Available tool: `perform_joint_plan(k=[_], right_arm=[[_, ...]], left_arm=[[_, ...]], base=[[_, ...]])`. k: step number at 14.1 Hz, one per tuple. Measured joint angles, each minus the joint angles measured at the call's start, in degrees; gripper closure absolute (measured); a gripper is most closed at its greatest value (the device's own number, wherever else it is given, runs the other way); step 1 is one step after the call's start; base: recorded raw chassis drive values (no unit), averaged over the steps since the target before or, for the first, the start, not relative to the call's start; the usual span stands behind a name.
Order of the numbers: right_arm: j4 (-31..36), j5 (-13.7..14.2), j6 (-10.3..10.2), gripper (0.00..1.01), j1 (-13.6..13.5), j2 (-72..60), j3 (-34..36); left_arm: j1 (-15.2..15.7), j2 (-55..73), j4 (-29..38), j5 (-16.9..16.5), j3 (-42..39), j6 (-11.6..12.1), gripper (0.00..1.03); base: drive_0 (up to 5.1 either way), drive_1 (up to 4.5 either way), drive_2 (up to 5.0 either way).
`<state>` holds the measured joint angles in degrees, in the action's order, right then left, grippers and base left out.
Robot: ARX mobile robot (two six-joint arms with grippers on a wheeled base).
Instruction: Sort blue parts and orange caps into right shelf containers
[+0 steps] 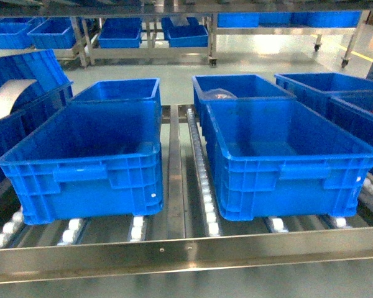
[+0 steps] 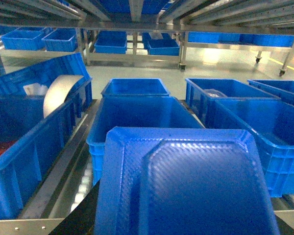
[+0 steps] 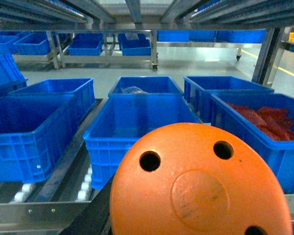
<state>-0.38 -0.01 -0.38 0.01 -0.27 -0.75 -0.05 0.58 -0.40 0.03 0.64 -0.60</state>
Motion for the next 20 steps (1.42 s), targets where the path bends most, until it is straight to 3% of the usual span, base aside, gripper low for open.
perform_joint_plan(k=[20], right_arm=[[0.0, 0.0, 0.0, 0.57, 0.0, 0.0, 0.0]], left_arm=[[0.0, 0.0, 0.0, 0.0, 0.0, 0.0, 0.62]], base=[[0.2, 0.34, 0.1]])
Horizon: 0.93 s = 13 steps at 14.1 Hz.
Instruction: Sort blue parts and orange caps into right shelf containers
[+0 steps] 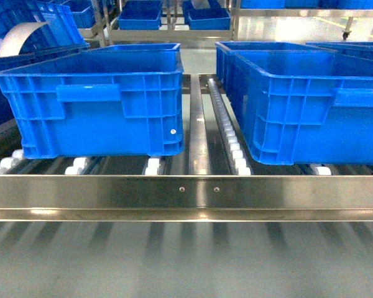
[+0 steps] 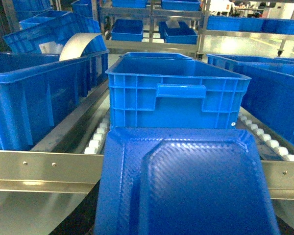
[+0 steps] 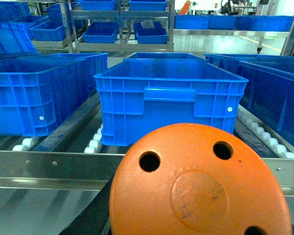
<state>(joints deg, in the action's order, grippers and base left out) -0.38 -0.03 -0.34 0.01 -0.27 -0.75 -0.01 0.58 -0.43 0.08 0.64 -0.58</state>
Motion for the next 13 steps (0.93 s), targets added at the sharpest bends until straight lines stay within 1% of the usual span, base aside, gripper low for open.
perform_joint_plan(k=[11, 13], right_arm=[[0.1, 0.0, 0.0, 0.57, 0.0, 0.0, 0.0], [0.0, 0.0, 0.0, 0.57, 0.0, 0.0, 0.0]], left_arm=[[0.0, 0.0, 0.0, 0.0, 0.0, 0.0, 0.62], [0.0, 0.0, -0.2, 0.0, 0.0, 0.0, 0.62]], base=[[-0.1, 4.01, -4.1], [0.0, 0.0, 0.0]])
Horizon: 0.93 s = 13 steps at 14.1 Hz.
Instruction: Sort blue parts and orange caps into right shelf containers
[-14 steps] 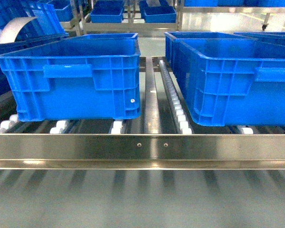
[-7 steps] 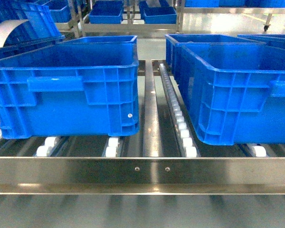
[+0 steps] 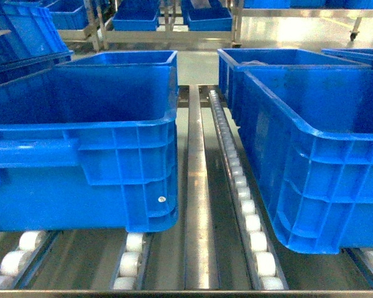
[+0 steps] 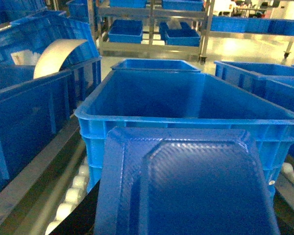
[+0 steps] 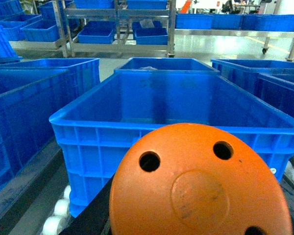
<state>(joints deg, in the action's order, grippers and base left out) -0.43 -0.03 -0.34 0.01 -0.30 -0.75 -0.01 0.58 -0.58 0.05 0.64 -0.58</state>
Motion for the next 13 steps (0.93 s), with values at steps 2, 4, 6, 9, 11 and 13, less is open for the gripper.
perform_joint_plan(k=[2, 4, 6, 9, 11, 13], right_arm=[[0.0, 0.0, 0.0, 0.57, 0.0, 0.0, 0.0], [0.1, 0.0, 0.0, 0.57, 0.0, 0.0, 0.0], [0.1, 0.0, 0.0, 0.57, 0.0, 0.0, 0.0], [0.1, 0.0, 0.0, 0.57, 0.0, 0.0, 0.0], [0.1, 0.0, 0.0, 0.57, 0.0, 0.0, 0.0], [0.1, 0.0, 0.0, 0.57, 0.0, 0.0, 0.0]], left_arm=[[0.0, 0.0, 0.5, 0.0, 0.0, 0.0, 0.62], [0.0, 0.0, 0.2, 0.0, 0.0, 0.0, 0.62], [0.0, 0.0, 0.2, 0.0, 0.0, 0.0, 0.62], [0.0, 0.0, 0.2, 0.0, 0.0, 0.0, 0.62], [0.0, 0.0, 0.2, 0.0, 0.0, 0.0, 0.62], [0.0, 0.0, 0.2, 0.0, 0.0, 0.0, 0.62]], base=[[0.0, 0.0, 0.0], [0.0, 0.0, 0.0], [0.0, 0.0, 0.0], [0.0, 0.0, 0.0], [0.0, 0.0, 0.0], [0.0, 0.0, 0.0]])
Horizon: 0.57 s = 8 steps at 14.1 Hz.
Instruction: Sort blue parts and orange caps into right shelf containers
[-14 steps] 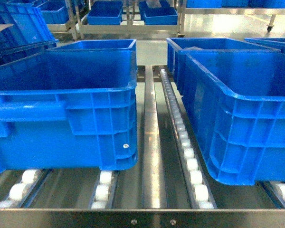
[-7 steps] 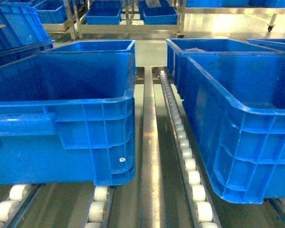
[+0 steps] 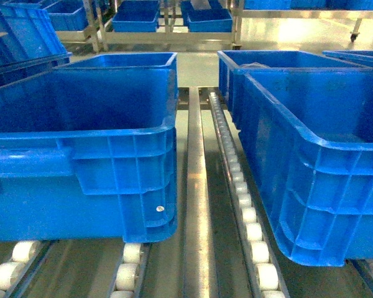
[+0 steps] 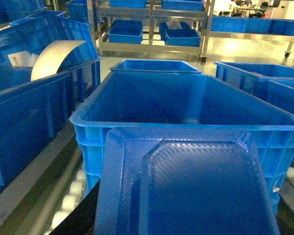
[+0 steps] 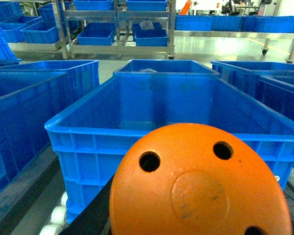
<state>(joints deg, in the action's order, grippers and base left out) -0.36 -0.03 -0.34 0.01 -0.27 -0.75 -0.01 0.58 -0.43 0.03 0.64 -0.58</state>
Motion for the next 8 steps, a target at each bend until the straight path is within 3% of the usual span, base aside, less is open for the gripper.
perform_joint_plan(k=[8], right_arm=[[0.0, 0.0, 0.0, 0.57, 0.0, 0.0, 0.0]], left_arm=[[0.0, 0.0, 0.0, 0.0, 0.0, 0.0, 0.62]], base=[[0.0, 0.0, 0.0]])
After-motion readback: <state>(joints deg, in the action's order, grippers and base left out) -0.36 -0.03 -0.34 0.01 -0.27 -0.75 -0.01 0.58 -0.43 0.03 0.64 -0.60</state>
